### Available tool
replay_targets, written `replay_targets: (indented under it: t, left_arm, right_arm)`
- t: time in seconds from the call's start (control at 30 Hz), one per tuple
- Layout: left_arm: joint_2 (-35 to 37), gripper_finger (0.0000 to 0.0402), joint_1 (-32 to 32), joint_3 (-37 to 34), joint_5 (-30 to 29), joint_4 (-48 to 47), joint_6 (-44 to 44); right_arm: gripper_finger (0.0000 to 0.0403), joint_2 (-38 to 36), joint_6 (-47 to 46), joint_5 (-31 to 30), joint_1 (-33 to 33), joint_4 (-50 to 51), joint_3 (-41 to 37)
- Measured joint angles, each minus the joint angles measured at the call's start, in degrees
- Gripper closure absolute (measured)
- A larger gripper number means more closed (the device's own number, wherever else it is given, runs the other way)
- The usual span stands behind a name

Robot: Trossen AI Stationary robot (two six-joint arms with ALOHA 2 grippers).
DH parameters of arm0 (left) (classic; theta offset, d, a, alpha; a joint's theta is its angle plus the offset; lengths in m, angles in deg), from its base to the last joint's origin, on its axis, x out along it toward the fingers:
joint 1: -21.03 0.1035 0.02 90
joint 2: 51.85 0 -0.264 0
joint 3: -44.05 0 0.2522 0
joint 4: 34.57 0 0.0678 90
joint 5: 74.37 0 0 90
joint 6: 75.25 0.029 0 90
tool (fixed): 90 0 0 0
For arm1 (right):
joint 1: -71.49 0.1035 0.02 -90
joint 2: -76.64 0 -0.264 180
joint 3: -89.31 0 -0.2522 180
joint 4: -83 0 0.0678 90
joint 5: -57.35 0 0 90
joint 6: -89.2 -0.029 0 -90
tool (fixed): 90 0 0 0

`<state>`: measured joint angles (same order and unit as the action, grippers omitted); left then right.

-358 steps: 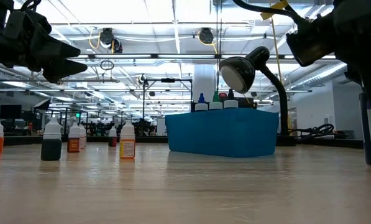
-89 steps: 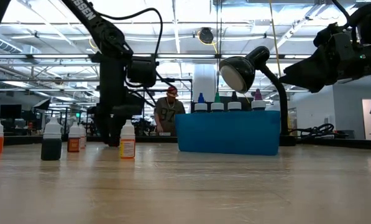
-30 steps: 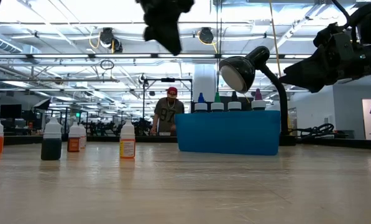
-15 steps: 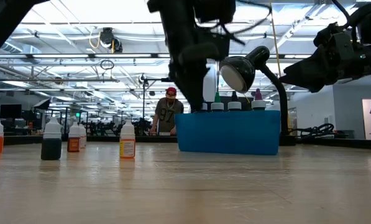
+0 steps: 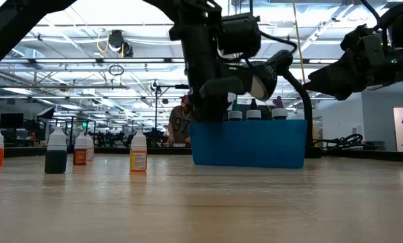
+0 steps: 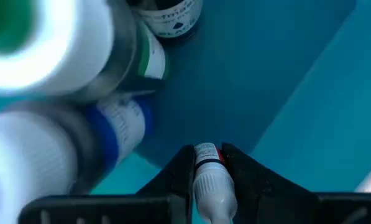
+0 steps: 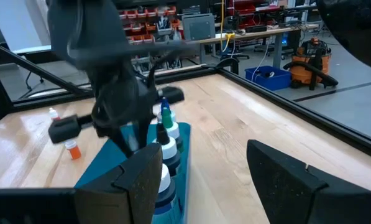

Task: Pick & Place food coloring
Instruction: Put the small red food coloring bottle into the blue container

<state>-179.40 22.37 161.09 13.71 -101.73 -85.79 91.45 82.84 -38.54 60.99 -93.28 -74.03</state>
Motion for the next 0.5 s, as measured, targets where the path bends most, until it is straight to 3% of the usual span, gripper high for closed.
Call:
replay_targets:
  t: [0.5]
  left_arm:
    - [-1.35,0.0328,-0.02,0.0,0.16,-0.49,-0.66]
  right_arm:
    - [0.0179,0.05,0.0,0.01,-0.01,0.02,0.0]
